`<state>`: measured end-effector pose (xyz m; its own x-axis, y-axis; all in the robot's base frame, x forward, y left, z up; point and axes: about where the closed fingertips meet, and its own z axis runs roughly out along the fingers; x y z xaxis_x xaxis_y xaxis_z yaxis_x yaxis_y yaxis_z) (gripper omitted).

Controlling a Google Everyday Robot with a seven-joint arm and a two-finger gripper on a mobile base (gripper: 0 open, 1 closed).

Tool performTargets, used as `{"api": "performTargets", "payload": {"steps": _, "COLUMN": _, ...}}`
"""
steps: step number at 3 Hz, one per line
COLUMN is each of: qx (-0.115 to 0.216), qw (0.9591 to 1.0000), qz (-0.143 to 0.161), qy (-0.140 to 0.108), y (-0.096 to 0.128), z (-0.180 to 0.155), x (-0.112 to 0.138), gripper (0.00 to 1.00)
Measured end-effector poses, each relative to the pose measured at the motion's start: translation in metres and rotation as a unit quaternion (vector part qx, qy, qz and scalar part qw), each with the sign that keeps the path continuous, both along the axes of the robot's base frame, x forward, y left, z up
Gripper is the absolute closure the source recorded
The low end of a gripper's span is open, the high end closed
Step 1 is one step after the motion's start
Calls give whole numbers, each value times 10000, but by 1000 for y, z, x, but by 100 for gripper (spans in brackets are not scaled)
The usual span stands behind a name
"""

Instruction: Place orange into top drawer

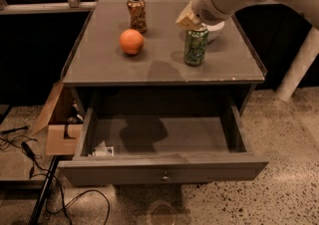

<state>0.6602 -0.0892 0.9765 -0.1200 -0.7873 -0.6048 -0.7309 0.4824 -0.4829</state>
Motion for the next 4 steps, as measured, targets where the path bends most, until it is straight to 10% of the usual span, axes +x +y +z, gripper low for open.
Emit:
{"api": "performTargets", "payload": {"steps": 1, "qx": 202, "qw": 9996, "qz": 193, "qy": 100, "y": 23, "z": -7, "x": 3, "gripper": 100}}
{"api": "performTargets", "payload": {"steps": 4, "qx": 412, "qw": 9964, "qz": 628, "qy": 403, "y": 72, "z": -41, "x": 25, "gripper": 41}}
